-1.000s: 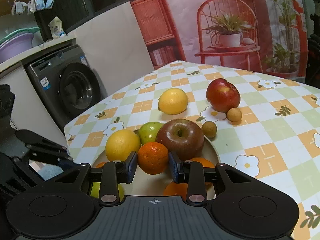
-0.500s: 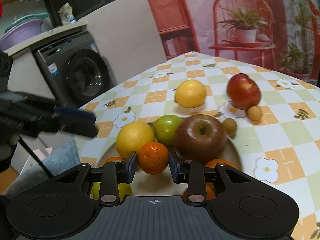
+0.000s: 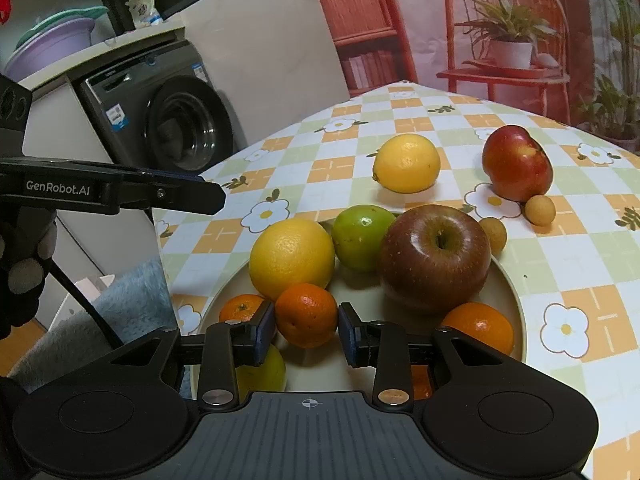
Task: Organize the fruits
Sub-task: 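Open both grippers and lift them away from the plate, then close left gripper on a small brown kiwi while right gripper grasps another kiwi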
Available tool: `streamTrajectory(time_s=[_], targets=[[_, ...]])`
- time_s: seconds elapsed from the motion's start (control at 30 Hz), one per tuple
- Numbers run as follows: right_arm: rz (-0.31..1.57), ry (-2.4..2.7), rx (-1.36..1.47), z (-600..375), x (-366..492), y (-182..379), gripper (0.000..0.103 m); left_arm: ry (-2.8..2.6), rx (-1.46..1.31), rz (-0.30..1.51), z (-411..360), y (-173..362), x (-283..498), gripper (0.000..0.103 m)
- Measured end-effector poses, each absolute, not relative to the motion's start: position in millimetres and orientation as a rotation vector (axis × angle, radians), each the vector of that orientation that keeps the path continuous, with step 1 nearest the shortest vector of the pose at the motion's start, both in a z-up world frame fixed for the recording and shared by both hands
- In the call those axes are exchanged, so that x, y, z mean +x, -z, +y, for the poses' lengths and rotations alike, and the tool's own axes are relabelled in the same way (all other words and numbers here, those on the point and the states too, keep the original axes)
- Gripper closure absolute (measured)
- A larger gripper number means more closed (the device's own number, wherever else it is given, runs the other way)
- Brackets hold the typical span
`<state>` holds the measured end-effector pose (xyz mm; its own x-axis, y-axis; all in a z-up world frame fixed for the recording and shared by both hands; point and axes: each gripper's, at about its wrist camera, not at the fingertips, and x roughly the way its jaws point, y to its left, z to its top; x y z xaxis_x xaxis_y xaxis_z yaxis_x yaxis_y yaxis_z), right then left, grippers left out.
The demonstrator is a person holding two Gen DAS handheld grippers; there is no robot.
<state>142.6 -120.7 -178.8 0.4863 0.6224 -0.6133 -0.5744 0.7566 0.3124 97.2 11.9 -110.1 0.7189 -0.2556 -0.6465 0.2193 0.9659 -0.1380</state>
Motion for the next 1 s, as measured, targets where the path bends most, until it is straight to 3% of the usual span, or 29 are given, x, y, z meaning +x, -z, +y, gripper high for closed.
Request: streamTrajectory(time_s=[0.63,1.0], targets=[[0.745,-0.728,0.057,-119.1,139.7,173.9,0.068,0.248,-0.048,0.718,13.4,112.6,96.6,0.054],[0.554,-0.615,0.123,-153.5,134.2,150.5,0.068,0.240,-0.026,0.692,12.2,110.2,96.0,0.054]])
